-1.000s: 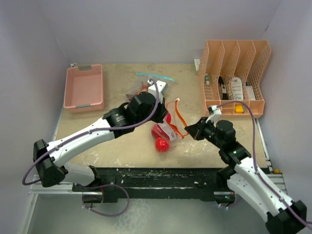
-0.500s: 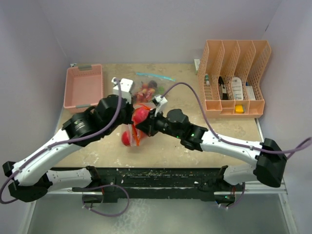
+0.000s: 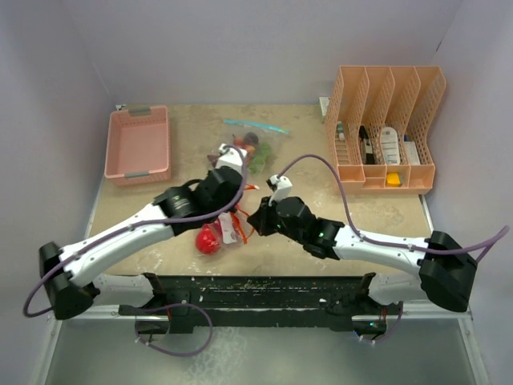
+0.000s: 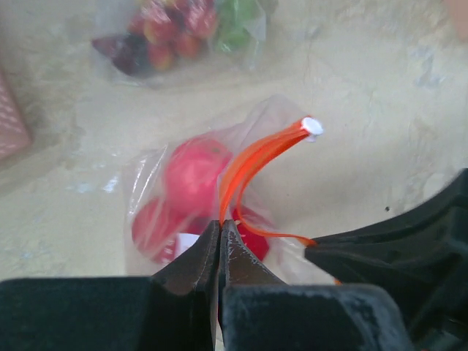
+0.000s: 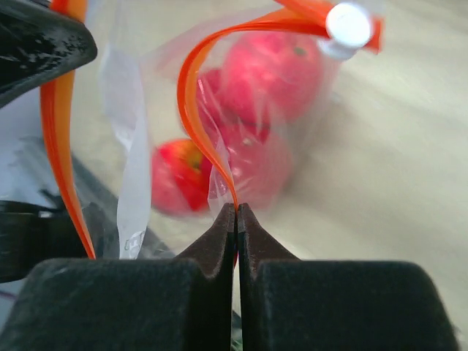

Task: Open the zip-top bag and remove the fake food
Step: Open the zipper of the food storage bag at the center of the board.

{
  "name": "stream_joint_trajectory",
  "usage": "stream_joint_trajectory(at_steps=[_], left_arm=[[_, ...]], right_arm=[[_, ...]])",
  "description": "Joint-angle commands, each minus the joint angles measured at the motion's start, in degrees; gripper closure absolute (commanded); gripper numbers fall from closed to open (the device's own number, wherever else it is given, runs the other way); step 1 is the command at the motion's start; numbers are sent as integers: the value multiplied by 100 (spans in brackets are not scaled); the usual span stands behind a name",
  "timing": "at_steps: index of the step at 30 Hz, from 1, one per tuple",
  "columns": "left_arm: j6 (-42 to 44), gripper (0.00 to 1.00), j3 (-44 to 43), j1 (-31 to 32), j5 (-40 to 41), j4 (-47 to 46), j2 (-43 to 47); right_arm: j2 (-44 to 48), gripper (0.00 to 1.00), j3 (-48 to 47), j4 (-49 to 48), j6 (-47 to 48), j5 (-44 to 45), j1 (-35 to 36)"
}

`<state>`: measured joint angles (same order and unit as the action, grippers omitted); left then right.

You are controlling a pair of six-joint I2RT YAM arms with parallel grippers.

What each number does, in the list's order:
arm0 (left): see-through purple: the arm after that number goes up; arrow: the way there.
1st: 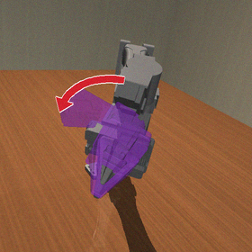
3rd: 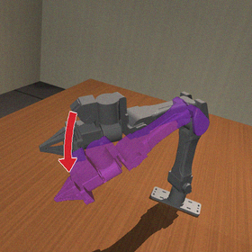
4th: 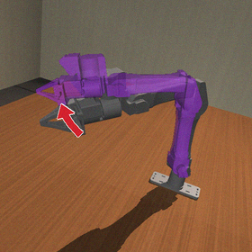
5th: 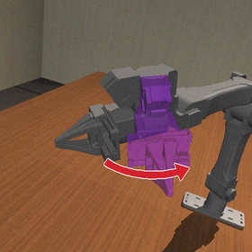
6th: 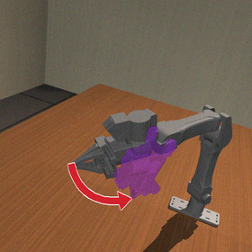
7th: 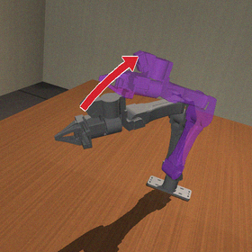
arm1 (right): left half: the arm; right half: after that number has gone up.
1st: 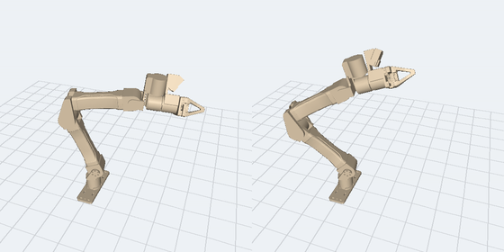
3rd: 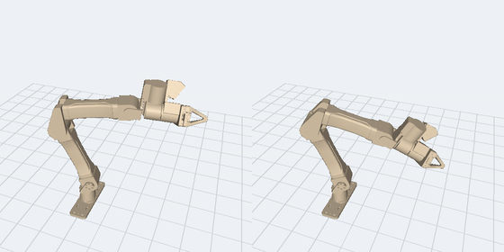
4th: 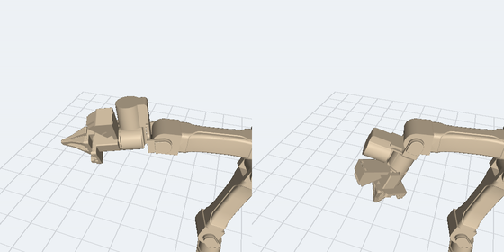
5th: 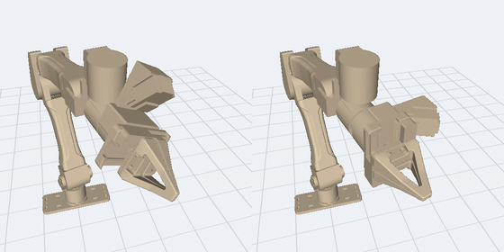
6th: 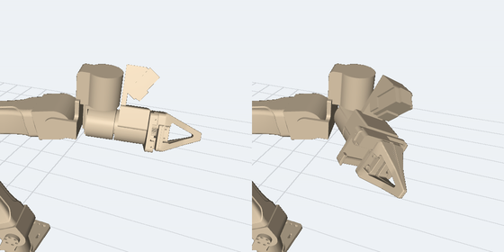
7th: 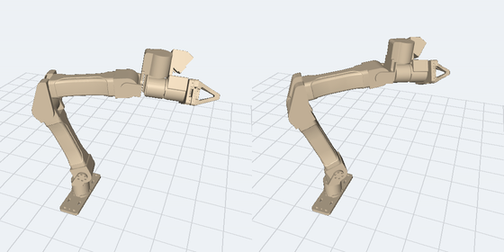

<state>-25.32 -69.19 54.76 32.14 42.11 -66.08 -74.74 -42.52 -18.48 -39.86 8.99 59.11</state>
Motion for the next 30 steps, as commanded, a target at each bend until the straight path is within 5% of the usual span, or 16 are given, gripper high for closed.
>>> stream_joint_trajectory(at_steps=[1, 12, 18, 21, 24, 30], left_arm=[[187, 100, 334, -25, -439, -1257, -601], [186, 100, 343, -19, -1264, -2226, -1188], [112, 100, 426, -19, -1346, -2269, -1205], [65, 100, 527, -20, -1405, -2355, -1156], [24, 100, 551, -18, -1471, -2402, -1162], [-46, 100, 567, -21, -1635, -2489, -1131]], right_arm=[[659, 100, 454, 855, -408, 1121, -63], [1774, 100, 1392, 2303, -1276, 1808, -382], [2315, 51, 745, 2943, -1087, 2511, -383], [2539, 41, 424, 2919, -751, 2452, -383], [2559, 47, 286, 2400, -411, 2140, -383], [1557, 89, -13, 1435, -259, 1482, -391]])
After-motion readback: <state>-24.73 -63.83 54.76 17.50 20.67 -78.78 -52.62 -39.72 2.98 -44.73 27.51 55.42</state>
